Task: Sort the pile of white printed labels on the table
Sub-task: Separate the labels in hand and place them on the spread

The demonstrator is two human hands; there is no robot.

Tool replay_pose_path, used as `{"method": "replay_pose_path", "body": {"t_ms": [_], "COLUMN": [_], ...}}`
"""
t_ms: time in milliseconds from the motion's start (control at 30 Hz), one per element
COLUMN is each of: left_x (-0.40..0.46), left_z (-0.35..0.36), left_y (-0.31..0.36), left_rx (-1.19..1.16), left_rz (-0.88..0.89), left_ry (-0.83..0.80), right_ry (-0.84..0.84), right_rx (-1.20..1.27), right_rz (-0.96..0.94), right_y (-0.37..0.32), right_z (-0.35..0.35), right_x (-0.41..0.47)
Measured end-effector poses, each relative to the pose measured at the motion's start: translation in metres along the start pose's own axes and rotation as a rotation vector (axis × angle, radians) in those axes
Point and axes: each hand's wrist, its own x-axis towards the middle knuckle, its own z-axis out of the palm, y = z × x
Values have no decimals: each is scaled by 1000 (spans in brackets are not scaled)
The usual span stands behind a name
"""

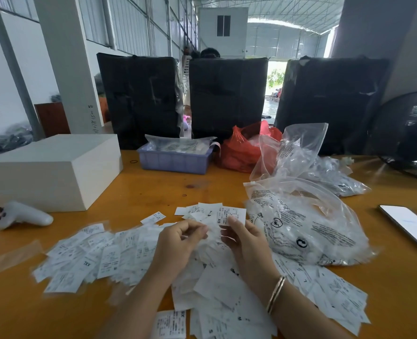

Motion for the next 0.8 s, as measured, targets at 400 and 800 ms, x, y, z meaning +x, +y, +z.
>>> {"method": "replay_pose_path", "body": {"t_ms": [400, 800], "left_x": [1, 0], "left_z": [-2, -1], "left_y": [1, 2], "left_rx": [-30, -41], "left_rz": [-41, -75], "left_ry": [61, 31], "right_ry": [-22, -72], "right_rx": [0, -254], "right_rz": [-32, -72], "right_y": [-1, 5], "right_z": [0, 1], "right_x": [-2, -3]}}
